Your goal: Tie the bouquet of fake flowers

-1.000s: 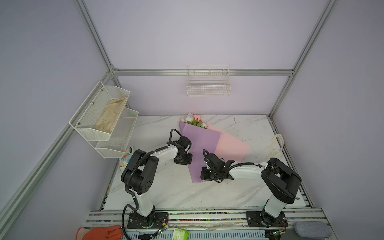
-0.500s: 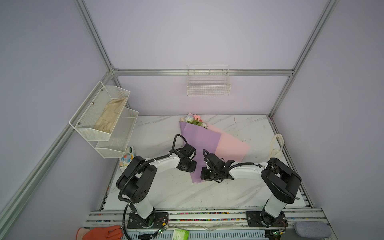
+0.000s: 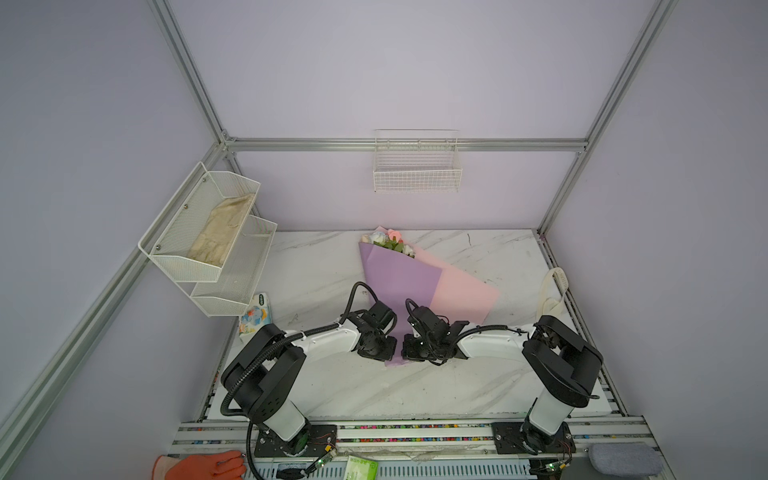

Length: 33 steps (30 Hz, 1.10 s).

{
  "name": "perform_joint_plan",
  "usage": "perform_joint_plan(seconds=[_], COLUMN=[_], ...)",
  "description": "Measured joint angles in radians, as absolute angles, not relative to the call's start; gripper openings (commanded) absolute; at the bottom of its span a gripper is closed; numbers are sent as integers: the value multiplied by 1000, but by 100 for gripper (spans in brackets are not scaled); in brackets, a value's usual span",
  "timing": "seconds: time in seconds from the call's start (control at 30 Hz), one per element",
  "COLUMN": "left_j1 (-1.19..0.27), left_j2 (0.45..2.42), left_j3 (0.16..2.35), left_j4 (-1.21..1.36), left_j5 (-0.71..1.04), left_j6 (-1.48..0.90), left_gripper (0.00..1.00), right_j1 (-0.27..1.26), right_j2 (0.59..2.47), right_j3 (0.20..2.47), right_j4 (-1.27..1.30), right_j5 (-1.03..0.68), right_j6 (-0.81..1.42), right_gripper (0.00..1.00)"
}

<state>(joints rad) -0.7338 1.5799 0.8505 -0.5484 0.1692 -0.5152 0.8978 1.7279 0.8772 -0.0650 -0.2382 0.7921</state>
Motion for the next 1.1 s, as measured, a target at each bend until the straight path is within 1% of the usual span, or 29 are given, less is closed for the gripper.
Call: perform_joint_plan(seconds=[0.1,0.17,0.27,0.4,0.57,0.67,0.73,0.83,1.1], left_j1=[-735,-733,-731,-732,-735,-742,-754,-772,-780], left_j2=[1578,1592,1641,1685,1731,1760,1769,1777,1790], left_j3=[854,858,899,930,974,1000,1004,1005,1042], left_j4=[-555,-548,-532,-487,-476,-462,-448,-433,-424], left_j5=[176,187,228,274,318,344,359,376,395], left_j6=[-525,-531,-532,-530,-518,-512,-512,-512,-513], left_gripper=[1,1,1,1,1,2,3,3,9], right_j1=[898,897,876,781,617,519,442,350,239], right_j2=[1728,1726,1686,1526,1295,1211,1171,1162,1259], right_j3=[882,884,876,810,712,638,588,556,559], right_j4=[-74,-83,-104,-131,-165,-184,-211,-245,-267], right_j5=[-236,-229,-223,-208,-196,-200,-204,-218,-268], right_j6=[791,795,808,835,857,863,859,838,746], right_gripper=[7,15,21,27,37,43,44,45,48])
